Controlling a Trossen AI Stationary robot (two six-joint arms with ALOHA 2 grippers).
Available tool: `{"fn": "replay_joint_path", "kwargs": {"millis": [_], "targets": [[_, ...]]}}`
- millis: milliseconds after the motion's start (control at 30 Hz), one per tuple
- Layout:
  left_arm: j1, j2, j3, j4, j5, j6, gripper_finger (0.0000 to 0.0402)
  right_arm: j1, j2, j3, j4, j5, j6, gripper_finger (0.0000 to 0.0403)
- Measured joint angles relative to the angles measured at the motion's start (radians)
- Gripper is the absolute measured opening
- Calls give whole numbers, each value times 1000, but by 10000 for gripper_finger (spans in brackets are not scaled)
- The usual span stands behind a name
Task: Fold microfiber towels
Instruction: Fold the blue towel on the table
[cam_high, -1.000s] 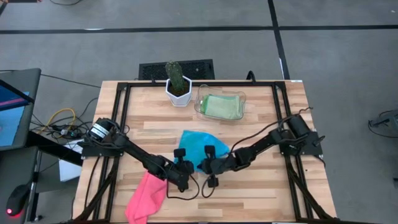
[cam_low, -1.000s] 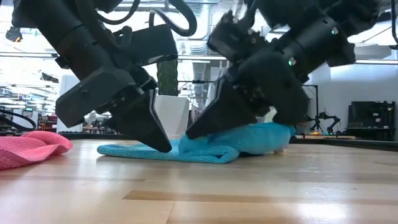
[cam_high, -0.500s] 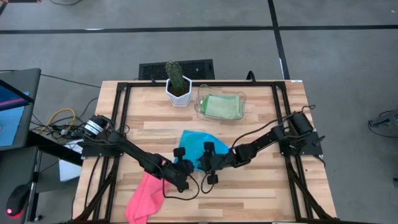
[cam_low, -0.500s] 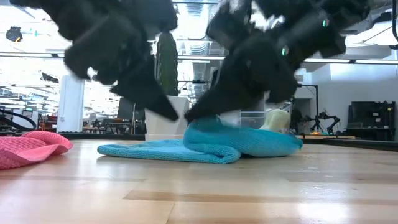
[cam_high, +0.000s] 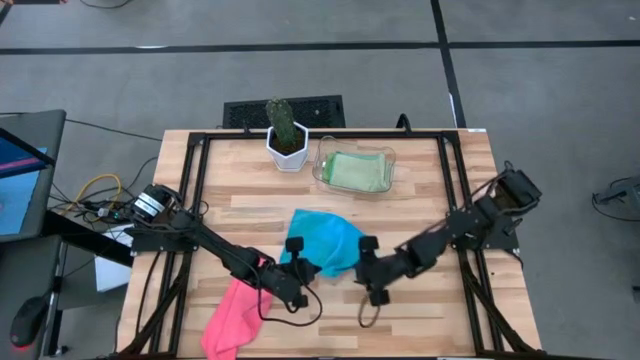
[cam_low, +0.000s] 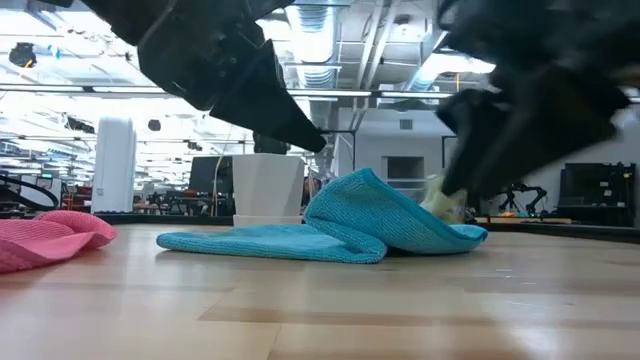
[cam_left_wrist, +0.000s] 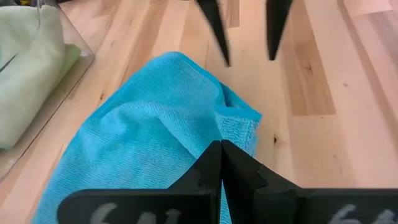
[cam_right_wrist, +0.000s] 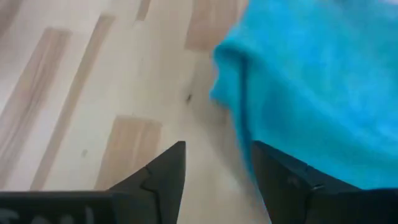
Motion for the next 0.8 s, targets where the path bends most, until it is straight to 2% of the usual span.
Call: {"fn": "replay_joint_path", "kwargs": {"millis": [167, 233, 500, 667, 800], "targets": [[14, 0, 0, -12, 0, 7, 0, 75, 48, -39, 17, 171, -2, 194], [18, 0, 0, -12, -1, 5, 0, 74, 65, -42, 17, 204, -17, 192], [18, 0, 0, -31, -3, 5, 0, 29, 60, -59, -96, 210, -8, 191], [19, 0, 0, -32, -3, 14, 0, 4, 81, -55, -105, 213, -24, 190], [19, 0, 0, -39, -3, 14, 0, -19, 97, -54, -80, 210, -30, 168]]}}
